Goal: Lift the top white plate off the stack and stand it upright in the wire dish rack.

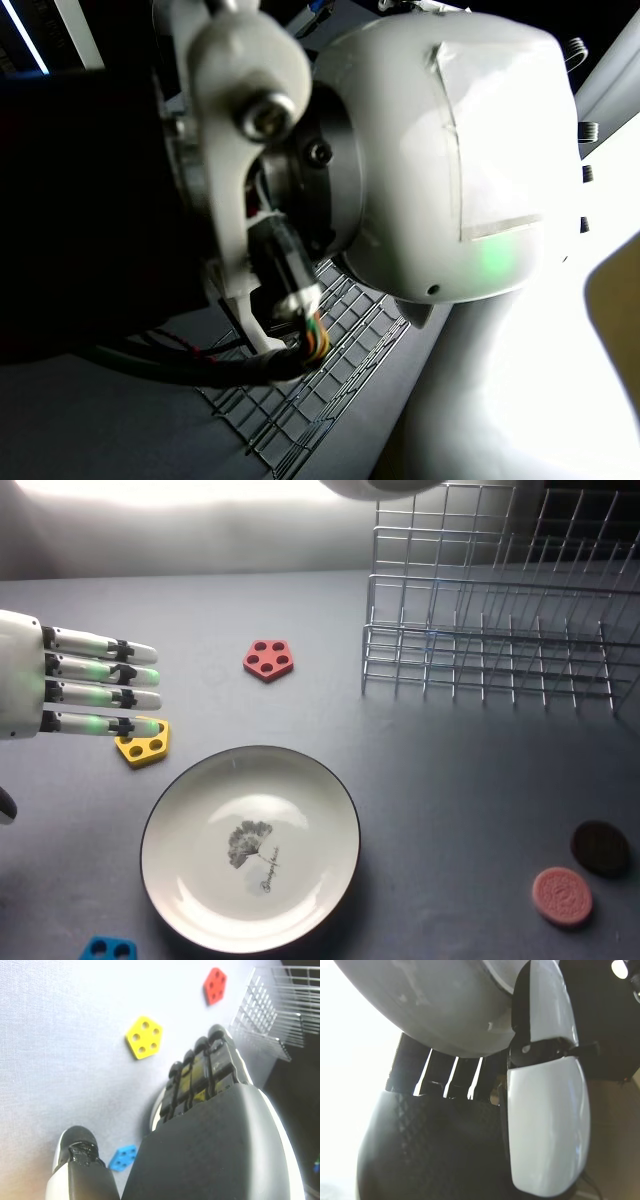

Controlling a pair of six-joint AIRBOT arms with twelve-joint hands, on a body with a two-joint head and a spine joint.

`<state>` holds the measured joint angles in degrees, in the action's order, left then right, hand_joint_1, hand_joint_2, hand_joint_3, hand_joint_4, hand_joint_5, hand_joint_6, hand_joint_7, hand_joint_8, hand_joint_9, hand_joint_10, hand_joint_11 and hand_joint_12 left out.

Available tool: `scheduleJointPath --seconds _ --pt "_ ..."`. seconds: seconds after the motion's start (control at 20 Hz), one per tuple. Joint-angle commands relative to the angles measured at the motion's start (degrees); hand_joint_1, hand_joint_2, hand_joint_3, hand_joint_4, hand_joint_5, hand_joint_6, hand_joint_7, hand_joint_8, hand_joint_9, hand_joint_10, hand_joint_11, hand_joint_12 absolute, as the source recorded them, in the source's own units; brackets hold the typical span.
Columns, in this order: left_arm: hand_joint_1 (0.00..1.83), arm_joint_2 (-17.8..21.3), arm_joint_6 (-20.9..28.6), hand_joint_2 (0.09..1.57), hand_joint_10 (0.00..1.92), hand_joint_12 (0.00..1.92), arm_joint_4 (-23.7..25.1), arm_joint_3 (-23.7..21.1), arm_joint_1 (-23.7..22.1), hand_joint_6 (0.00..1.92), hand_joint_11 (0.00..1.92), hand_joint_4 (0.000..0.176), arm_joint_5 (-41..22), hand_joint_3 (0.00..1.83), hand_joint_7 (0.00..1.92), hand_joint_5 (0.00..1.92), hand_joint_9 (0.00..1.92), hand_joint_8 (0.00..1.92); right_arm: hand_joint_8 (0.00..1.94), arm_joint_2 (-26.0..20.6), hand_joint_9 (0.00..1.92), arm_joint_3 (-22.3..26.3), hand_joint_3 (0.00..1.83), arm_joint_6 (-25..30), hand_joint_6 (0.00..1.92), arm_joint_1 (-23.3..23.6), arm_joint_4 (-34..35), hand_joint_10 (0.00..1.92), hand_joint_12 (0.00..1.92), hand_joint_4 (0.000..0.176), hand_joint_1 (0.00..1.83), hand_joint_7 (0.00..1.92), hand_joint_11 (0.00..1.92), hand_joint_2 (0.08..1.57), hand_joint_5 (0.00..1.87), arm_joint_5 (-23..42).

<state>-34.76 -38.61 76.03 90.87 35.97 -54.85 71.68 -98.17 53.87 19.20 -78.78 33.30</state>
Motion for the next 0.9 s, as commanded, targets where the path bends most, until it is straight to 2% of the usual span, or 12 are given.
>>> scheduleJointPath --seconds 0.0,0.2,0.25,0.3,0.4,0.45,0.5,0.55,0.85 --pt "0.21 0.7 -0.3 0.97 0.01 0.01 -3.5 0.1 -1.1 0.0 0.05 0.0 -2.4 0.0 0.02 0.01 0.03 0.01 0.6 -0.8 1.23 0.0 0.0 1.0 0.99 1.5 5.0 0.7 0.11 0.0 1.4 1.13 1.45 1.05 0.96 1.3" --pt "0.18 0.8 -0.3 0.97 0.0 0.0 -3.5 0.1 -1.1 0.0 0.04 0.0 -2.6 0.0 0.02 0.01 0.03 0.0 0.66 -1.2 1.2 0.2 0.0 4.8 1.0 3.1 2.1 0.72 0.08 0.0 1.4 1.11 1.41 1.05 0.96 1.1" --pt "0.17 0.8 -0.3 0.98 0.0 0.0 -3.5 0.1 -1.1 0.0 0.03 0.0 -2.6 0.0 0.01 0.0 0.02 0.0 0.48 -1.3 1.22 0.4 0.02 5.6 0.94 3.4 1.6 0.57 0.96 0.0 1.48 1.16 1.16 1.02 0.97 1.1" --pt "0.17 0.8 -0.3 0.97 0.01 0.01 -3.5 0.1 -1.1 0.01 0.06 0.0 -2.5 0.0 0.03 0.02 0.04 0.01 0.48 -1.7 1.21 0.6 0.0 6.9 0.93 3.7 0.8 0.58 1.1 0.0 1.48 1.16 1.1 1.03 0.96 1.0" --pt "0.17 0.8 -0.3 0.97 0.0 0.01 -3.5 0.1 -1.1 0.0 0.05 0.0 -2.5 0.0 0.01 0.0 0.02 0.0 0.48 -2.0 1.22 0.8 0.0 9.4 0.93 3.8 -0.9 0.54 1.17 0.0 1.5 1.15 1.1 1.03 0.97 0.9" --pt "0.22 0.8 -0.3 0.97 0.0 0.0 -3.5 0.1 -1.1 0.0 0.03 0.0 -2.5 0.0 0.0 0.0 0.01 0.0 0.57 -2.2 1.2 0.9 0.0 10.8 1.0 3.8 -1.9 0.68 0.71 0.0 1.42 1.13 1.16 1.04 0.97 0.9" --pt "0.22 0.9 -0.3 0.97 0.0 0.0 -3.5 0.1 -1.1 0.0 0.03 0.0 -2.5 0.0 0.0 0.0 0.01 0.0 0.57 -2.4 1.2 1.1 0.0 11.6 1.0 3.8 -2.5 0.68 0.71 0.0 1.42 1.13 1.16 1.04 0.97 0.8" --pt "0.21 0.9 -0.3 0.97 0.0 0.0 -3.5 0.1 -1.1 0.0 0.03 0.0 -2.5 0.0 0.02 0.01 0.02 0.01 0.45 -2.7 1.22 1.3 0.0 12.3 0.94 3.8 -2.9 0.54 1.16 0.0 1.5 1.17 1.1 1.03 0.96 0.7" --pt "0.19 0.9 -0.3 0.97 0.0 0.0 -3.5 0.1 -1.1 0.0 0.02 0.0 -2.5 0.0 0.0 0.0 0.01 0.0 0.41 -3.7 1.2 1.9 0.0 15.5 0.93 3.7 -4.7 0.57 1.19 0.0 1.5 1.18 1.09 1.02 0.97 0.1"
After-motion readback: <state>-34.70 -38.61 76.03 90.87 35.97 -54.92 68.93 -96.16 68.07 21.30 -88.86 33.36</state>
